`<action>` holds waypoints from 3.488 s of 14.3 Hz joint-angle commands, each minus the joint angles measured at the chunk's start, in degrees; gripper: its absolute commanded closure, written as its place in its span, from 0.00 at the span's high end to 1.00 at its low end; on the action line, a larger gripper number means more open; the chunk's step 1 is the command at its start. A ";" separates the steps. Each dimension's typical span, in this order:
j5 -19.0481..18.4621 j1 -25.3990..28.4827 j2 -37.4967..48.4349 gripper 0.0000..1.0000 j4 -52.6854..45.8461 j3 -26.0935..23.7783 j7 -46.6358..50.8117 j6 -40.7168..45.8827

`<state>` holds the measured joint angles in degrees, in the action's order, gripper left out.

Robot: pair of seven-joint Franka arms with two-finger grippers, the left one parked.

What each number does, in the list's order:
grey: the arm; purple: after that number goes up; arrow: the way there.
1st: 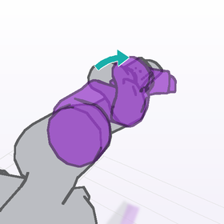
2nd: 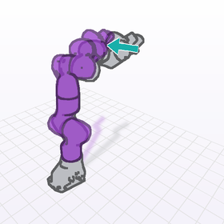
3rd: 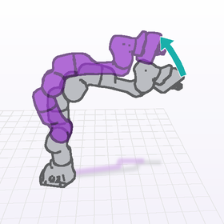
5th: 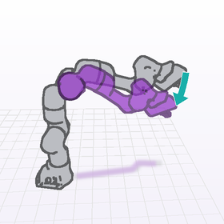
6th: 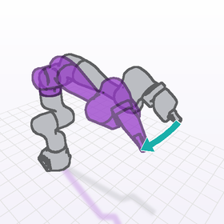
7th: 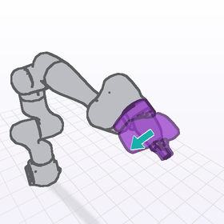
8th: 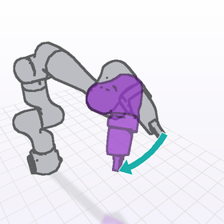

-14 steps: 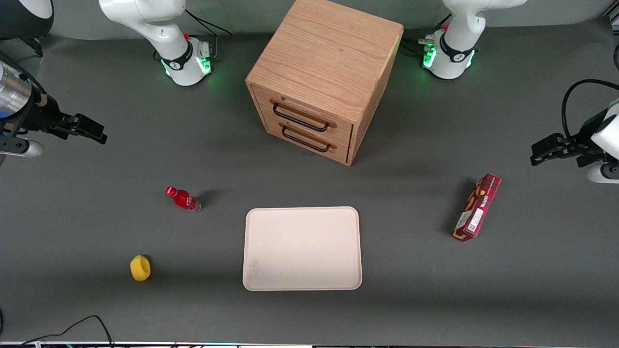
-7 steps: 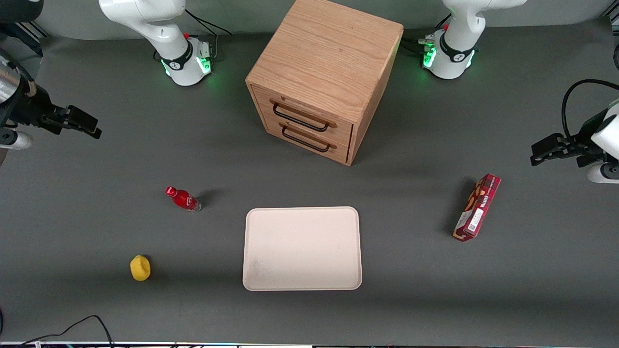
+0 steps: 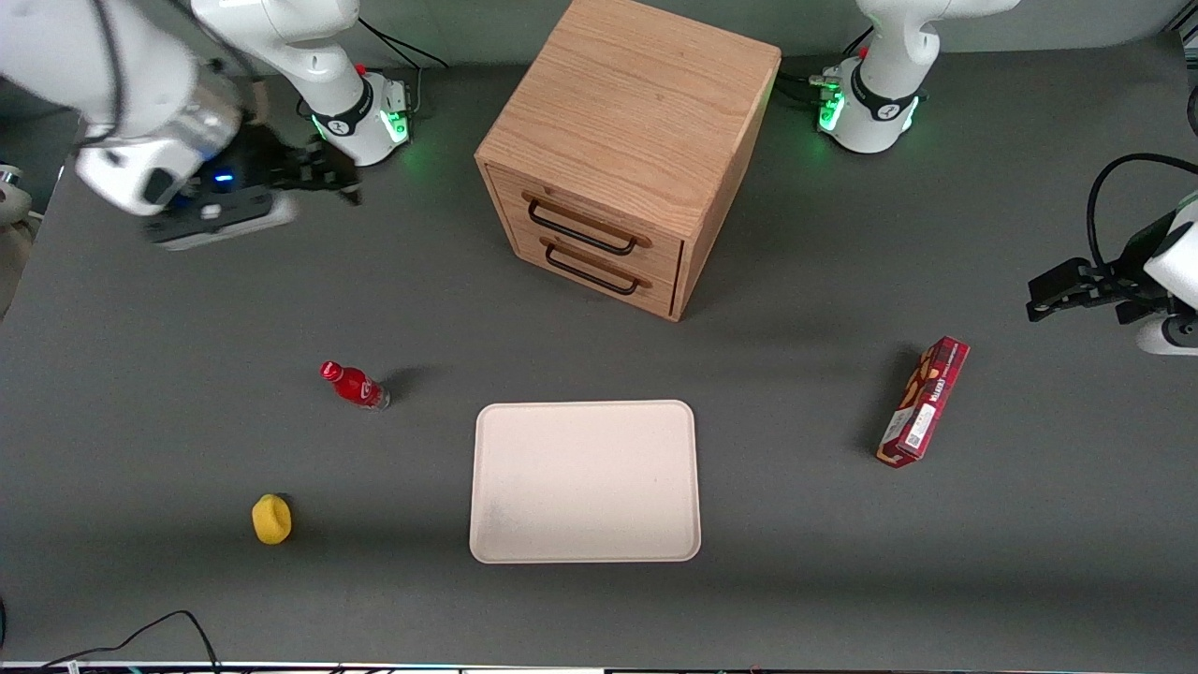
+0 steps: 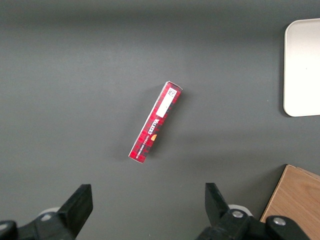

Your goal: Open upper drawer

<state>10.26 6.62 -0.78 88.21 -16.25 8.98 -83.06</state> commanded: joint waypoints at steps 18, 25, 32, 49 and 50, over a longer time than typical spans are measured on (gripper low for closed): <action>5.83 1.20 -27.96 1.00 0.55 -17.32 -26.29 -21.26; 5.91 1.64 -27.96 1.00 2.75 -18.03 -26.20 -23.29; 4.78 1.73 -28.75 1.00 4.25 -18.03 -26.46 -25.31; -5.07 0.76 -39.55 1.00 -13.67 -14.77 -30.06 -19.08; -5.07 0.76 -40.35 1.00 -14.99 -14.08 -30.85 -18.37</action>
<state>6.14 6.82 -37.88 78.52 -31.00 -19.78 -104.13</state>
